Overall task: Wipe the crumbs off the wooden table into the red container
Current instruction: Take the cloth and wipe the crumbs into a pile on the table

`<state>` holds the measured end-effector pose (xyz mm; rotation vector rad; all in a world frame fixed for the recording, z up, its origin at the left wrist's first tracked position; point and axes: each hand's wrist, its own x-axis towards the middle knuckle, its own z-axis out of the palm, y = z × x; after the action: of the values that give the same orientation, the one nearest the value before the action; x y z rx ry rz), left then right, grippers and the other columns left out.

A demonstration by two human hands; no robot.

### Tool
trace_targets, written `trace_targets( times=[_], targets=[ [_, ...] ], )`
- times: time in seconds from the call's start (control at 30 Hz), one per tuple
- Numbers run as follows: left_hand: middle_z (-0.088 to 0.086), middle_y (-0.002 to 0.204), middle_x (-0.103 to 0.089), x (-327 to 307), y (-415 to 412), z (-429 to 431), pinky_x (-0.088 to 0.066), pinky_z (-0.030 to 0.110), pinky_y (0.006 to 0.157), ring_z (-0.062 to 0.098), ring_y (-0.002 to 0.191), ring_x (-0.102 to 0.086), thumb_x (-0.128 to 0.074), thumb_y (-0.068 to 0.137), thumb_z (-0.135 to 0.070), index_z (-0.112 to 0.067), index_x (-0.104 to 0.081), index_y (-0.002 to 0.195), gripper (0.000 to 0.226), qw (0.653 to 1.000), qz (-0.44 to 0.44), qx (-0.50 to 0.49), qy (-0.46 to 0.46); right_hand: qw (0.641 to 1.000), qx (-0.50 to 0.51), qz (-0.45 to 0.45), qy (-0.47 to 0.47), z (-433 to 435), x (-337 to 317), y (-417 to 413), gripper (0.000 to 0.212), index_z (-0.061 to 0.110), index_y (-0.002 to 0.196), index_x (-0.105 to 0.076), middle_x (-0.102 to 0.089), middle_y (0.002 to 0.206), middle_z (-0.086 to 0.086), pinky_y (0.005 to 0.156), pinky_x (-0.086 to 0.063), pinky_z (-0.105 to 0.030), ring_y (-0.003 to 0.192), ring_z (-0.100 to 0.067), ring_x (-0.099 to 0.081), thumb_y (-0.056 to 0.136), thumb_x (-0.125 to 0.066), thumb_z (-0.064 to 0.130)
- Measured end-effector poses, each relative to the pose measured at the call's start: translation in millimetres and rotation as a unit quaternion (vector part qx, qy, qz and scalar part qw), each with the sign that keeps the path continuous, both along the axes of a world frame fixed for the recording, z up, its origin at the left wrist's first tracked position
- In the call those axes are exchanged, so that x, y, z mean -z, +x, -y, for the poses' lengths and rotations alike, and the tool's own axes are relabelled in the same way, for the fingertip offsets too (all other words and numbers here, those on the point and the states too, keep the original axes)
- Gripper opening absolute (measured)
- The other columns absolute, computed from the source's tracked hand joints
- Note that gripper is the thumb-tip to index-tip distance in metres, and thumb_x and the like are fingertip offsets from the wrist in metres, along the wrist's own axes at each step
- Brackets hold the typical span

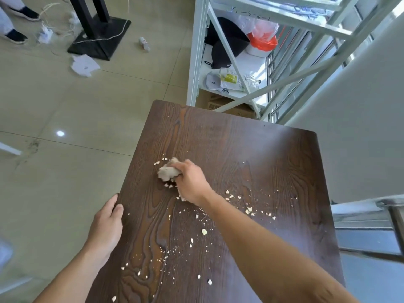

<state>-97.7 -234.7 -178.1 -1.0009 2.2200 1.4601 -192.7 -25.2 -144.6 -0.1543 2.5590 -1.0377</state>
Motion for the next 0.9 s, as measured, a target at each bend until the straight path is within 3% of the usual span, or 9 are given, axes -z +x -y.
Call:
trace_targets(
  times=[0.1, 0.17, 0.27, 0.33, 0.43, 0.6, 0.73, 0.8, 0.9],
  targets=[
    [0.006, 0.164, -0.045, -3.4, 7.8, 4.4, -0.029, 0.037, 0.121, 0.024, 0.151, -0.041, -0.039, 0.111, -0.018, -0.018, -0.043, 0.160, 0.049, 1.000, 0.006, -0.006, 0.015, 0.997, 0.021, 0.012, -0.076, -31.0, -33.0, 8.4, 0.041, 0.009, 0.116, -0.072, -0.068, 0.075, 0.013, 0.069, -0.052, -0.022, 0.067, -0.003, -0.065, 0.093, -0.043, -0.009],
    [0.006, 0.164, -0.044, -3.0, 17.5, 6.9, -0.028, 0.033, 0.117, 0.023, 0.152, -0.039, -0.041, 0.111, -0.017, -0.015, -0.044, 0.159, 0.049, 1.000, 0.006, -0.008, 0.023, 0.994, 0.085, -0.029, -0.067, -80.8, -49.0, 21.3, 0.039, 0.016, 0.116, -0.074, -0.075, 0.097, 0.001, 0.074, -0.051, -0.016, 0.084, -0.011, -0.070, 0.092, -0.051, -0.004],
    [0.005, 0.162, -0.047, 4.6, 35.5, 12.8, -0.029, 0.036, 0.119, 0.023, 0.150, -0.041, -0.043, 0.110, -0.019, -0.014, -0.048, 0.156, 0.047, 1.000, 0.014, -0.008, 0.020, 0.979, 0.182, -0.096, 0.016, -178.6, -50.9, 48.9, 0.035, 0.022, 0.114, -0.075, -0.068, 0.115, 0.010, 0.090, -0.044, -0.011, 0.102, -0.007, -0.062, 0.090, -0.061, -0.001],
    [0.007, 0.162, -0.048, 8.1, 45.4, 15.7, -0.030, 0.040, 0.122, 0.024, 0.149, -0.043, -0.044, 0.110, -0.020, -0.013, -0.049, 0.155, 0.046, 1.000, 0.017, -0.015, 0.016, 0.959, 0.258, -0.094, 0.071, -231.3, -46.8, 68.7, 0.037, 0.019, 0.114, -0.075, -0.073, 0.111, -0.003, 0.092, -0.045, -0.019, 0.103, -0.020, -0.066, 0.092, -0.055, -0.004],
    [0.008, 0.163, -0.046, 8.2, 52.2, 14.7, -0.028, 0.041, 0.123, 0.026, 0.150, -0.042, -0.045, 0.109, -0.021, -0.013, -0.046, 0.157, 0.048, 1.000, 0.013, -0.019, 0.010, 0.938, 0.316, -0.068, 0.127, -267.7, -18.7, 86.7, 0.038, 0.012, 0.109, -0.074, -0.072, 0.099, -0.016, 0.070, -0.041, -0.015, 0.096, -0.041, -0.068, 0.092, -0.047, -0.009],
    [0.009, 0.162, -0.046, 6.1, 49.4, 7.2, -0.027, 0.030, 0.113, 0.026, 0.151, -0.040, -0.042, 0.110, -0.017, -0.008, -0.044, 0.157, 0.048, 1.000, 0.005, -0.017, 0.014, 0.935, 0.324, -0.005, 0.143, -189.5, 25.8, 87.0, 0.046, 0.033, 0.109, -0.064, -0.063, 0.105, 0.000, 0.079, -0.057, -0.041, 0.086, -0.031, -0.068, 0.079, -0.032, 0.018],
    [0.008, 0.159, -0.049, 11.4, 48.3, 8.1, -0.030, 0.036, 0.116, 0.028, 0.148, -0.043, -0.042, 0.110, -0.018, -0.009, -0.047, 0.155, 0.047, 1.000, -0.002, -0.009, 0.005, 0.977, 0.200, -0.018, 0.075, -61.5, 24.9, 80.4, 0.055, 0.030, 0.117, -0.066, -0.059, 0.114, 0.001, 0.082, -0.051, -0.032, 0.099, -0.021, -0.063, 0.075, -0.034, 0.017],
    [0.007, 0.163, -0.045, 10.8, 48.1, 9.5, -0.027, 0.039, 0.121, 0.028, 0.151, -0.040, -0.041, 0.110, -0.019, -0.009, -0.043, 0.158, 0.049, 1.000, 0.001, -0.009, 0.000, 0.989, 0.145, -0.007, 0.024, -19.3, 24.2, 76.3, 0.047, 0.031, 0.119, -0.065, -0.058, 0.112, 0.000, 0.091, -0.052, -0.037, 0.102, -0.023, -0.062, 0.086, -0.037, 0.012],
    [0.005, 0.165, -0.042, 12.2, 49.4, 13.8, -0.025, 0.038, 0.123, 0.023, 0.153, -0.037, -0.041, 0.110, -0.018, -0.009, -0.040, 0.159, 0.050, 1.000, 0.001, 0.004, -0.006, 0.990, 0.123, 0.009, -0.068, -14.0, 8.0, 75.5, 0.047, 0.023, 0.119, -0.068, -0.063, 0.099, -0.004, 0.079, -0.059, -0.039, 0.082, -0.023, -0.066, 0.092, -0.038, -0.001]
  ],
)
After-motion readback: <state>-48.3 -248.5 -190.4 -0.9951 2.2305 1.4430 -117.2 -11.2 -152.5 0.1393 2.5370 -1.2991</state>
